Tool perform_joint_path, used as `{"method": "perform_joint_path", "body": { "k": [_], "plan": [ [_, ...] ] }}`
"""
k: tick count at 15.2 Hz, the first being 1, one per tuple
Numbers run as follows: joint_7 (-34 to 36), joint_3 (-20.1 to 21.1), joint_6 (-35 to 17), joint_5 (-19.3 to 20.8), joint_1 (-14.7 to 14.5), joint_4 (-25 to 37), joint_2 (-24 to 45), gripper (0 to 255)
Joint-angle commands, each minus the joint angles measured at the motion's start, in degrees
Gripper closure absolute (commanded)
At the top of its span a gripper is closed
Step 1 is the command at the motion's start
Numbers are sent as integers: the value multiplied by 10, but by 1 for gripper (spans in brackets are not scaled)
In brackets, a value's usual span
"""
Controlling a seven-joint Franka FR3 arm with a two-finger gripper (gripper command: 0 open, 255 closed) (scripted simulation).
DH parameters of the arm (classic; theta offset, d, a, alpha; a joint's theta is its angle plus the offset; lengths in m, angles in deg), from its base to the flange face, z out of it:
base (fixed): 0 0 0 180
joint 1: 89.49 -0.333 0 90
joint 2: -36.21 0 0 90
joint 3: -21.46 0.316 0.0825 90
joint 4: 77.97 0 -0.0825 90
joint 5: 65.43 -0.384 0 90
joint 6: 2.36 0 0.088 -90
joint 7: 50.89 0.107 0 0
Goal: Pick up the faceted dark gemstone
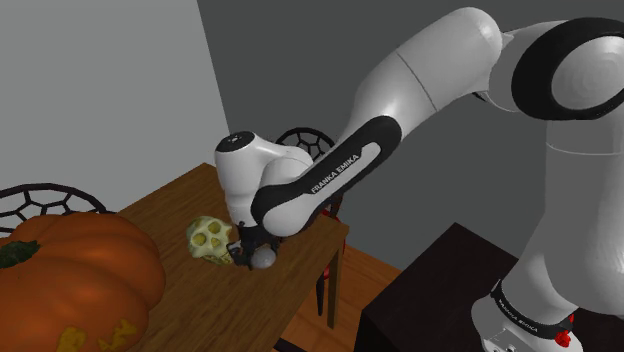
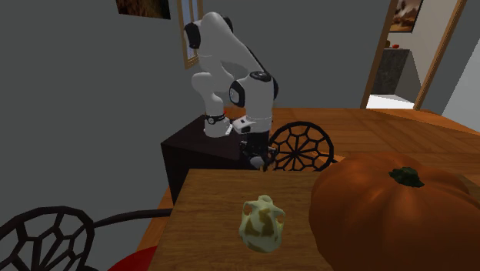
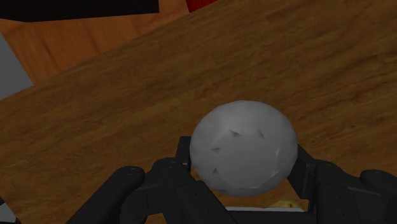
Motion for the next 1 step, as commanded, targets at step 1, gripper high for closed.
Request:
{"method": "perform_joint_path", "body": {
  "k": [1],
  "plan": [
    [-1,1,4,-2,1,2,-2,255]
  ]
}}
